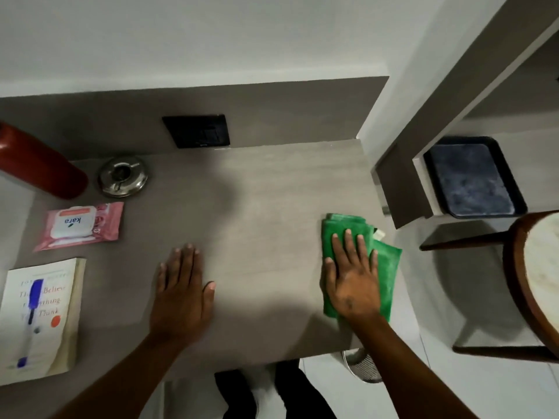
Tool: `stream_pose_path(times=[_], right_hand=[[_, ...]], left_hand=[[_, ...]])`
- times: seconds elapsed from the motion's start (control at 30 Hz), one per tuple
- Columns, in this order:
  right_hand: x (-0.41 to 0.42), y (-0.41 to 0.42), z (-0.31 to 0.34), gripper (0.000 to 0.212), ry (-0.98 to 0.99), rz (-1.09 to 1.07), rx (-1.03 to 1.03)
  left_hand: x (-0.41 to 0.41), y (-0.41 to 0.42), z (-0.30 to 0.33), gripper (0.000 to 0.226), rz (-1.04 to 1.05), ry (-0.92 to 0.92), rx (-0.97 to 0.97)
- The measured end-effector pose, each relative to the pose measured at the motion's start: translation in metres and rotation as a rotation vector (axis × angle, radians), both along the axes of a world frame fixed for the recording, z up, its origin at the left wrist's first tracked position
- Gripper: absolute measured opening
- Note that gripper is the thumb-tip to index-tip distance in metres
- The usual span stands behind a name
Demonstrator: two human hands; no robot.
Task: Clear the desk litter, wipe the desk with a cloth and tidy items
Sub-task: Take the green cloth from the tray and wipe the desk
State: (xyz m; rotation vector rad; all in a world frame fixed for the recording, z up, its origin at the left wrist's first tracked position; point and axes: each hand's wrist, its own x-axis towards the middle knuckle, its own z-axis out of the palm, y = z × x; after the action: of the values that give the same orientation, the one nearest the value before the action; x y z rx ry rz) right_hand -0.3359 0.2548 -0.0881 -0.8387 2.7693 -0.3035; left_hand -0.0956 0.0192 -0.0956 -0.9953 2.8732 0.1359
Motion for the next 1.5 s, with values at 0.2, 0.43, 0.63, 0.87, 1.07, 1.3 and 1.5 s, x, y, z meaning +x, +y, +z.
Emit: stream_pose_path(times=[0.2, 0.43, 0.63, 0.87, 1.07, 1.3, 1.5], right_hand=[[-0.146, -0.096, 0.005, 0.057, -0.002, -0.062, 0.002], [-0.105, -0.129, 0.002, 0.055, 0.080, 0.670, 0.033], [-0.142, -0.104, -0.001, 0.056, 0.049, -0.091, -0.028], [-0.158, -0.201, -0.006, 0.070, -0.063, -0.550, 0.045], [-0.107, -0.287, 0.001, 0.071, -0.103, -0.597, 0.069], [0.008, -0.360, -0.001, 0.069, -0.071, -0.219, -0.018], [-0.047, -0.258, -0.009, 0.067, 0.010, -0.078, 0.020]], left_hand=[[0.003, -0.004, -0.007, 0.070, -0.028, 0.046, 0.006], [0.004, -0.003, -0.006, 0.069, -0.038, 0.085, -0.011], [0.001, -0.007, -0.009, 0.068, -0.041, 0.100, 0.017], [0.002, -0.006, -0.009, 0.068, -0.020, 0.078, 0.061], [0.003, -0.005, -0.010, 0.071, -0.004, 0.109, 0.119], [0.003, -0.007, -0.006, 0.070, 0.014, 0.106, 0.153], [0.010, -0.010, -0.009, 0.071, -0.059, 0.094, 0.167]])
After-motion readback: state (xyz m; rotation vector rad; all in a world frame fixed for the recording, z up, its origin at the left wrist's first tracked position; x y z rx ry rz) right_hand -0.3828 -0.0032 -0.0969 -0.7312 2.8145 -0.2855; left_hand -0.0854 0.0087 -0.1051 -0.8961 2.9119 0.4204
